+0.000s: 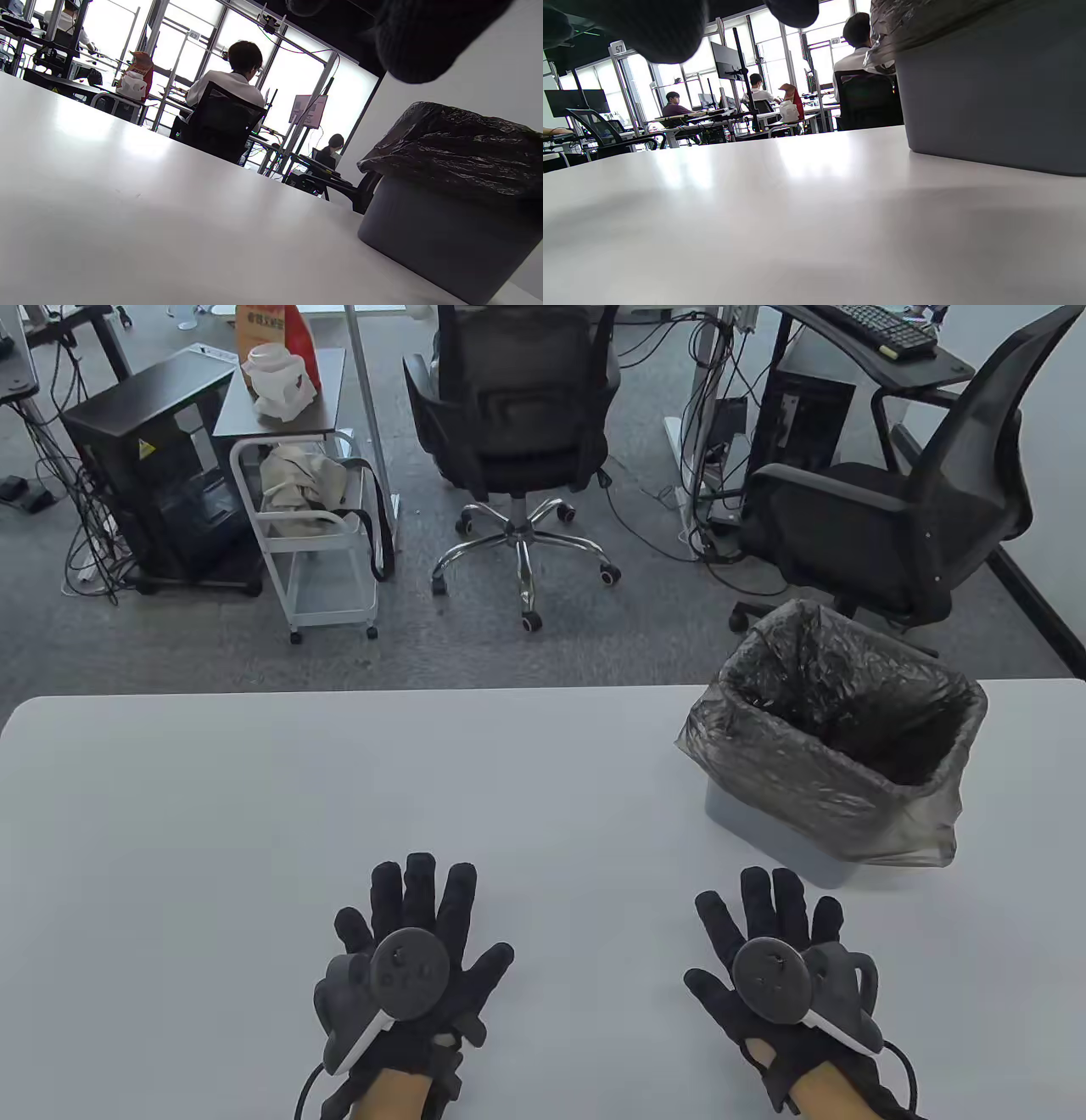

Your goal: Twist garbage bag top to tighten it

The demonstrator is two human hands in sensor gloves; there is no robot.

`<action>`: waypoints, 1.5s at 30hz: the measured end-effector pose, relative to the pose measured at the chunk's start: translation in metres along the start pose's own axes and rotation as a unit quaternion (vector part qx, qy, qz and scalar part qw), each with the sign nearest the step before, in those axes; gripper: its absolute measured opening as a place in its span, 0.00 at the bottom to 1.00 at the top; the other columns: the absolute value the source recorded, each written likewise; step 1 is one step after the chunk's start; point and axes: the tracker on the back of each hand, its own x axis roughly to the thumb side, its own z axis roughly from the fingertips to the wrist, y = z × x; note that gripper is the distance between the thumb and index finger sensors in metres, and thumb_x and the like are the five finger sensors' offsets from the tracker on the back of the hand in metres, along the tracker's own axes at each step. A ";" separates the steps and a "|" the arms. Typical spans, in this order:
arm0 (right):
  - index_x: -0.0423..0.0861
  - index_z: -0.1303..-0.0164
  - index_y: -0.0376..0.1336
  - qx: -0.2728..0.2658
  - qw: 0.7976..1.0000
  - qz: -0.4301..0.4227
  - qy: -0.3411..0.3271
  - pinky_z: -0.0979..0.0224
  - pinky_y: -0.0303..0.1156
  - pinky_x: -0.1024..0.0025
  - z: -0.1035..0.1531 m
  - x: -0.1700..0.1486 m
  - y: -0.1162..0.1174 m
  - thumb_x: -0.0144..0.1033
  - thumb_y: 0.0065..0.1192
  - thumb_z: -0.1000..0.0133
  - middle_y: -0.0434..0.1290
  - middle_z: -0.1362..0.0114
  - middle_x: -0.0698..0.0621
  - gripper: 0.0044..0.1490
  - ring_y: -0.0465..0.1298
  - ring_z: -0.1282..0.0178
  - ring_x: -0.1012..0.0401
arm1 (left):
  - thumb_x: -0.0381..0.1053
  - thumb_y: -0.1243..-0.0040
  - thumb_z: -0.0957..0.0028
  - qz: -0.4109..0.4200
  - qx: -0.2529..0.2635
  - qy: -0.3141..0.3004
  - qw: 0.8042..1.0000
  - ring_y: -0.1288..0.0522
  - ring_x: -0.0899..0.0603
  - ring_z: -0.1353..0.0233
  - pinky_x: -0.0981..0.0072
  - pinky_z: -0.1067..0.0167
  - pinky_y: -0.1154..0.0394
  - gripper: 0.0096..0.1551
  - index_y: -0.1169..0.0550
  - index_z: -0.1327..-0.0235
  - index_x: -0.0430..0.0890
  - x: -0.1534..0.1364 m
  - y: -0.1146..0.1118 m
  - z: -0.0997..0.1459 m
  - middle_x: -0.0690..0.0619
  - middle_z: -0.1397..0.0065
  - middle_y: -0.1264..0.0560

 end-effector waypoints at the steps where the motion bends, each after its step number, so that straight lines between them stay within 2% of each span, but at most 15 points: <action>1: 0.53 0.22 0.48 0.001 1.000 -0.001 0.000 0.36 0.27 0.25 0.000 0.000 0.000 0.63 0.61 0.54 0.33 0.21 0.39 0.52 0.31 0.24 0.34 | 0.76 0.40 0.53 0.001 0.000 0.000 1.000 0.71 0.39 0.18 0.21 0.35 0.67 0.53 0.51 0.18 0.67 0.000 0.000 0.000 0.57 0.15 0.64; 7: 0.54 0.22 0.48 -0.010 1.000 -0.001 -0.001 0.36 0.27 0.25 0.001 0.002 -0.004 0.63 0.62 0.54 0.32 0.21 0.39 0.52 0.31 0.24 0.34 | 0.76 0.39 0.53 0.004 0.001 0.001 1.000 0.71 0.39 0.17 0.21 0.35 0.68 0.53 0.51 0.18 0.67 -0.001 0.000 0.000 0.57 0.15 0.64; 13: 0.54 0.22 0.47 -0.094 0.995 0.010 0.009 0.36 0.27 0.25 0.003 -0.005 -0.027 0.63 0.63 0.54 0.31 0.21 0.40 0.53 0.30 0.24 0.35 | 0.75 0.39 0.53 0.007 0.002 0.009 1.000 0.71 0.39 0.17 0.21 0.35 0.68 0.53 0.50 0.18 0.67 -0.007 0.001 -0.002 0.57 0.15 0.64; 18: 0.55 0.22 0.47 -0.135 0.990 -0.014 0.037 0.36 0.26 0.25 0.004 -0.015 -0.042 0.62 0.64 0.54 0.30 0.21 0.40 0.53 0.30 0.24 0.35 | 0.75 0.39 0.53 0.010 0.003 0.005 1.000 0.71 0.39 0.17 0.21 0.35 0.68 0.53 0.50 0.18 0.67 -0.005 0.002 -0.002 0.57 0.15 0.64; 22: 0.55 0.22 0.47 -0.159 0.986 0.000 0.045 0.36 0.25 0.25 0.001 -0.020 -0.056 0.62 0.64 0.54 0.30 0.21 0.40 0.54 0.29 0.24 0.35 | 0.75 0.39 0.53 0.007 0.004 0.003 1.000 0.71 0.39 0.17 0.21 0.35 0.68 0.53 0.50 0.18 0.67 -0.004 0.002 -0.002 0.57 0.15 0.64; 29: 0.55 0.22 0.47 -0.189 0.979 0.010 0.078 0.36 0.25 0.25 -0.024 -0.038 -0.092 0.61 0.65 0.55 0.30 0.21 0.41 0.54 0.29 0.24 0.35 | 0.74 0.39 0.53 0.013 0.014 0.016 1.000 0.71 0.39 0.18 0.21 0.35 0.68 0.53 0.49 0.18 0.66 -0.009 0.005 -0.002 0.57 0.15 0.64; 33: 0.56 0.22 0.45 -0.205 0.971 0.010 0.118 0.35 0.25 0.25 -0.040 -0.060 -0.110 0.61 0.64 0.54 0.29 0.21 0.41 0.54 0.29 0.24 0.35 | 0.74 0.39 0.52 0.020 0.017 0.020 0.999 0.71 0.39 0.18 0.21 0.35 0.68 0.52 0.49 0.18 0.67 -0.011 0.007 -0.002 0.57 0.15 0.64; 38: 0.55 0.22 0.44 -0.187 0.965 -0.024 0.185 0.35 0.25 0.25 -0.057 -0.089 -0.114 0.60 0.65 0.54 0.28 0.22 0.41 0.55 0.28 0.24 0.34 | 0.74 0.38 0.52 0.023 0.019 0.035 0.999 0.73 0.39 0.18 0.21 0.36 0.69 0.52 0.49 0.18 0.66 -0.014 0.008 -0.002 0.57 0.15 0.64; 40: 0.54 0.23 0.48 -0.182 0.960 -0.021 0.211 0.35 0.27 0.24 -0.061 -0.099 -0.112 0.57 0.63 0.53 0.29 0.22 0.40 0.50 0.31 0.24 0.33 | 0.74 0.39 0.52 0.028 0.017 0.039 0.999 0.73 0.39 0.18 0.21 0.36 0.69 0.52 0.49 0.18 0.66 -0.015 0.008 -0.002 0.57 0.15 0.64; 42: 0.55 0.27 0.55 -0.176 0.957 -0.034 0.227 0.34 0.32 0.24 -0.063 -0.107 -0.107 0.50 0.60 0.51 0.33 0.21 0.39 0.40 0.38 0.23 0.32 | 0.74 0.39 0.52 0.031 0.020 0.042 0.998 0.73 0.39 0.18 0.21 0.36 0.69 0.52 0.49 0.18 0.66 -0.016 0.009 -0.002 0.56 0.15 0.64; 45: 0.51 0.35 0.63 -0.227 0.944 -0.042 0.235 0.33 0.36 0.25 -0.063 -0.115 -0.105 0.43 0.58 0.51 0.42 0.22 0.35 0.32 0.43 0.24 0.32 | 0.74 0.39 0.52 0.028 0.029 0.053 0.998 0.73 0.39 0.18 0.21 0.37 0.70 0.52 0.48 0.18 0.66 -0.018 0.011 -0.001 0.56 0.15 0.64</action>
